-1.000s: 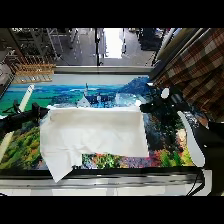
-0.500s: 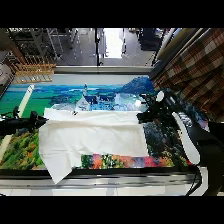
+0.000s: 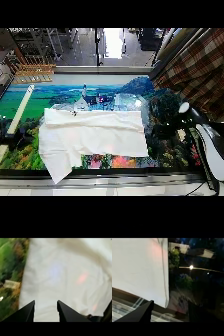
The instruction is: Fold the clothes and pants, and hang the long-sleeved shirts on hangers.
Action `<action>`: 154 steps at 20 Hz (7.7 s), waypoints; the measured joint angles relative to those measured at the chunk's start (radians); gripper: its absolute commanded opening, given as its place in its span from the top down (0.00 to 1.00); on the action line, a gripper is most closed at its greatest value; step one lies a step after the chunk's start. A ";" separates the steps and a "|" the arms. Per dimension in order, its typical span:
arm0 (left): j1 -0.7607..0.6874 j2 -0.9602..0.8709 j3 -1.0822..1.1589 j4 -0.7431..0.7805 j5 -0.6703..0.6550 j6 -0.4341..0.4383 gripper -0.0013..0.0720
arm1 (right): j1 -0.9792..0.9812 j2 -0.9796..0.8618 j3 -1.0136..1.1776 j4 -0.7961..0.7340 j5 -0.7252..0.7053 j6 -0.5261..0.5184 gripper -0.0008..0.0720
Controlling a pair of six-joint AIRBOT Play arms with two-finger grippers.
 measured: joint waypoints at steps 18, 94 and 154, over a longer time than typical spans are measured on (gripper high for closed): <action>-0.057 0.369 -0.588 0.079 0.266 0.016 0.87 | -0.037 0.020 -0.454 0.394 -0.255 -0.418 0.78; -0.531 0.017 0.452 0.100 0.104 -0.093 0.97 | 0.771 -0.108 0.307 0.104 -0.850 0.321 0.97; -0.725 0.304 0.534 -0.100 -0.349 0.106 0.97 | -1.017 0.183 0.703 0.084 0.254 0.398 0.96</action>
